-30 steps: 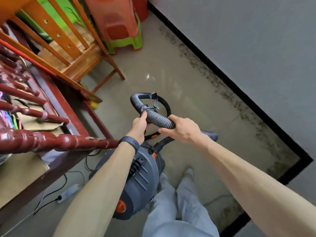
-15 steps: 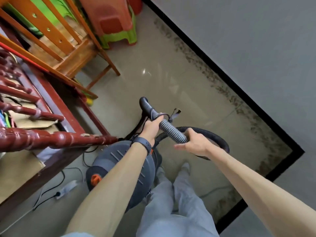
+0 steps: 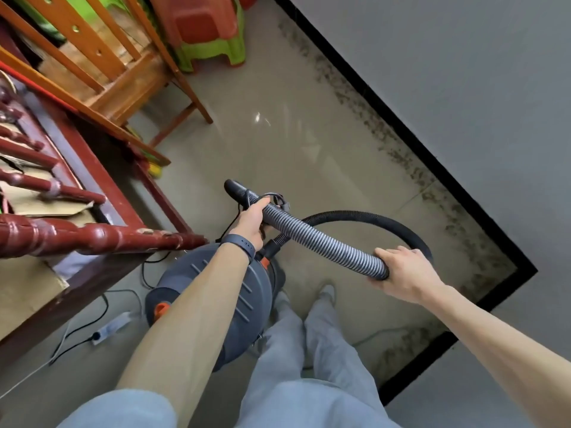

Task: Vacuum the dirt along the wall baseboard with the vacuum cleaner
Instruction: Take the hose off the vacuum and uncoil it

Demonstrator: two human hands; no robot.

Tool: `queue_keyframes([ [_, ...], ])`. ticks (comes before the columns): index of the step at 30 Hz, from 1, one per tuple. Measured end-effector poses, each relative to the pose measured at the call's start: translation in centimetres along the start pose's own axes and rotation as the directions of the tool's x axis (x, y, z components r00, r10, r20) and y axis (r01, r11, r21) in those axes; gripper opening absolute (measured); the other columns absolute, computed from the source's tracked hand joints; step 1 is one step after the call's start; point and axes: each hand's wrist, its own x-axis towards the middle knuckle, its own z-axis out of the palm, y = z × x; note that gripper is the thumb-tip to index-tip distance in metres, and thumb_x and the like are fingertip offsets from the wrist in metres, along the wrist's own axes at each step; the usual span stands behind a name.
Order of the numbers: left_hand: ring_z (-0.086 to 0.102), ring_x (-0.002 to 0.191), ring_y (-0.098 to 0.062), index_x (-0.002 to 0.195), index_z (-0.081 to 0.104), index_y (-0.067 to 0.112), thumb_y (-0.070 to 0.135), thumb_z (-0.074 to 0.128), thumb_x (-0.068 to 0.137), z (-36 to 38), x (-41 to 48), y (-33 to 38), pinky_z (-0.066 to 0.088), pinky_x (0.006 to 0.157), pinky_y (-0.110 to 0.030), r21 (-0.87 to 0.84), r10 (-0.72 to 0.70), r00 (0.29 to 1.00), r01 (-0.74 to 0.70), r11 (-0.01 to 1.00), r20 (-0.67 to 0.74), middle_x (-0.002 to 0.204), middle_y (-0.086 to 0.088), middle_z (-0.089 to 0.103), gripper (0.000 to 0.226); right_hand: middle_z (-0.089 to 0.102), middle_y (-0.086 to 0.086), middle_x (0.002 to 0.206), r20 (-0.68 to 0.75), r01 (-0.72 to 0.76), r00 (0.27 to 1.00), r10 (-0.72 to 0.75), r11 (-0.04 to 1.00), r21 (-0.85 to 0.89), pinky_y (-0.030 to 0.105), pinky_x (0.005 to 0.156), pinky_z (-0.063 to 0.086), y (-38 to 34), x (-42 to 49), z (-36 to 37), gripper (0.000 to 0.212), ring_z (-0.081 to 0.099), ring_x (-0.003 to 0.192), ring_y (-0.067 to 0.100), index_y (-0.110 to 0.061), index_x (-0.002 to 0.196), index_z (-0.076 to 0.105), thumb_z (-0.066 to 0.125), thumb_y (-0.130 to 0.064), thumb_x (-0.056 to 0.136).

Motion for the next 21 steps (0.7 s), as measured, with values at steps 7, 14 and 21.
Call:
queue_keyframes([
  [7, 0.061, 0.118, -0.033, 0.13, 0.057, 0.004, 0.036, 0.074, 0.087, 0.7, -1.7, -5.8, 0.045, 0.107, -0.049, 0.181, -0.038, 0.996, 0.023, 0.983, 0.081, 0.125, -0.018, 0.065, 0.057, 0.068, 0.002, 0.112, 0.03, -0.038, 0.999, 0.028, 0.919, 0.392, 0.038, 0.081, 0.051, -11.0, 7.0, -2.3, 0.054, 0.065, 0.103, 0.029, -0.023, 0.121, 0.054, 0.073, -0.048, 0.077],
  [14, 0.058, 0.119, -0.029, 0.134, 0.056, 0.012, 0.047, 0.054, 0.098, -0.8, 1.0, -1.8, 0.047, 0.103, -0.046, -0.058, -0.042, 0.999, 0.041, 0.997, -0.031, 0.132, -0.01, 0.061, 0.05, 0.041, -0.01, 0.081, -0.185, 0.193, 0.974, -0.13, 0.903, 0.383, 0.033, 0.064, 0.037, -10.8, 4.1, -1.1, 0.035, 0.048, 0.077, 0.021, -0.035, 0.085, 0.037, 0.059, -0.049, 0.062],
  [21, 0.069, 0.092, -0.025, 0.129, 0.057, 0.007, 0.03, 0.064, 0.096, -0.6, 0.9, -2.1, 0.058, 0.065, -0.034, 0.063, -0.022, 0.998, 0.019, 0.998, 0.05, 0.112, -0.011, 0.068, 0.042, 0.059, -0.006, 0.086, -0.14, -0.023, 0.99, 0.023, 1.0, 0.002, 0.039, 0.069, 0.049, 1.3, -0.9, 1.6, 0.024, 0.066, 0.085, 0.027, -0.027, 0.094, 0.054, 0.061, -0.035, 0.073],
])
